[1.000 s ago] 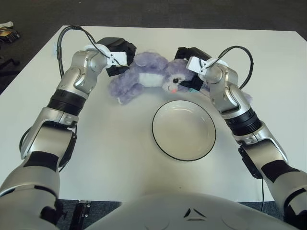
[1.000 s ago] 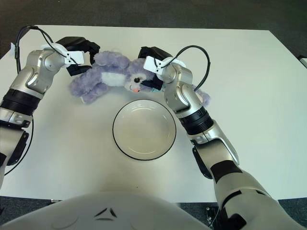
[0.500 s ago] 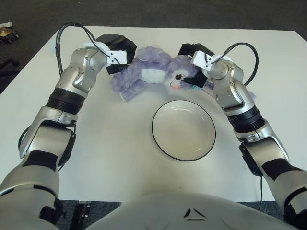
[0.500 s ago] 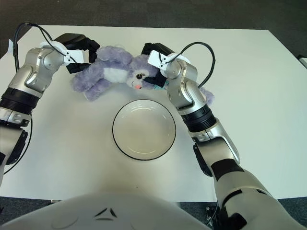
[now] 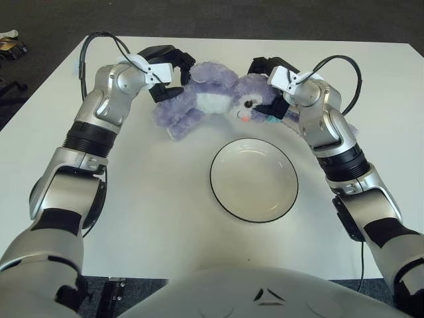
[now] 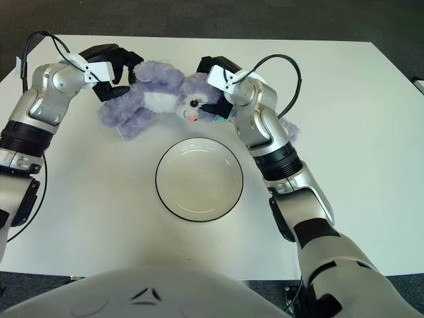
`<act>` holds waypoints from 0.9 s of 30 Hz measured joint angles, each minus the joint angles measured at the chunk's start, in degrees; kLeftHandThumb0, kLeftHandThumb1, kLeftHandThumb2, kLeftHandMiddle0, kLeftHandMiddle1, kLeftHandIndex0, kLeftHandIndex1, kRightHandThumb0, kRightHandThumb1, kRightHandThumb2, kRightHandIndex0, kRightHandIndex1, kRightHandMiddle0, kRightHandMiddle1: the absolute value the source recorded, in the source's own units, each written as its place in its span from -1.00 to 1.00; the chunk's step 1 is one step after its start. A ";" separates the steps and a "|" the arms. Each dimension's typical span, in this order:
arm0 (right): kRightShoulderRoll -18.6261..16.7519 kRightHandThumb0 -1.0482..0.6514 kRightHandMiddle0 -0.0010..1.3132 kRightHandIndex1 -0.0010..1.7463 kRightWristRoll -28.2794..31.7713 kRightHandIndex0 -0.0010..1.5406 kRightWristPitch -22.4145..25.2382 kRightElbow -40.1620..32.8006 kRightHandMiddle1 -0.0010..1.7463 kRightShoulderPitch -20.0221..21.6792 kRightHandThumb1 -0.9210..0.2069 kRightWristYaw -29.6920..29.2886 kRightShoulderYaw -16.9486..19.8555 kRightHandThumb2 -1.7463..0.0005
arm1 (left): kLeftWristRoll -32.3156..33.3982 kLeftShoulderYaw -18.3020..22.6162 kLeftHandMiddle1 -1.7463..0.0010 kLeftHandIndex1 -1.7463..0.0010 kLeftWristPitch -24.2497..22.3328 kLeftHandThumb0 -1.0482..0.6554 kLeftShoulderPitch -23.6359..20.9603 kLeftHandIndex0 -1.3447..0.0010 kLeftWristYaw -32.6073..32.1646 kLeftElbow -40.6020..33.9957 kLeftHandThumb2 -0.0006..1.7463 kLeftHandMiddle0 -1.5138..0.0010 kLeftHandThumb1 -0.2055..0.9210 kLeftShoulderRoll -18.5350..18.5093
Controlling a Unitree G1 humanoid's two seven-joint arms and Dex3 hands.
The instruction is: Put the doll into the plate.
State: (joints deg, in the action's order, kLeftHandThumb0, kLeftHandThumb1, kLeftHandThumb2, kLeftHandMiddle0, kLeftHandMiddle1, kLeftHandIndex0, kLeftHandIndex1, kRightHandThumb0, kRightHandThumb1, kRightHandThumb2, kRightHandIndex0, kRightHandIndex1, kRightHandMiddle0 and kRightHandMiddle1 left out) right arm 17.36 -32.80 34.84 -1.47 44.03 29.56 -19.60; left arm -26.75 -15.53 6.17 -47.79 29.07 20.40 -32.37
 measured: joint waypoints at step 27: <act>4.11 0.24 0.08 0.91 -0.26 0.18 5.90 -8.14 1.00 -0.14 0.79 5.51 0.31 -1.00 | -7.66 0.55 -0.69 -1.00 -11.33 -0.19 1.09 0.71 -8.53 -1.27 -0.40 0.54 1.00 -0.18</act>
State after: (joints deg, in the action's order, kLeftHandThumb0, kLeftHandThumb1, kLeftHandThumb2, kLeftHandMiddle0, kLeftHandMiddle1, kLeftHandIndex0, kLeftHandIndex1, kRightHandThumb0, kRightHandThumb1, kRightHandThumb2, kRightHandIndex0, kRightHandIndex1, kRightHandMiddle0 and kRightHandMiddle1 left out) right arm 21.47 -33.05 40.73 -9.61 43.88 35.06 -19.29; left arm -34.41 -14.99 -5.16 -46.70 20.55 19.13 -32.56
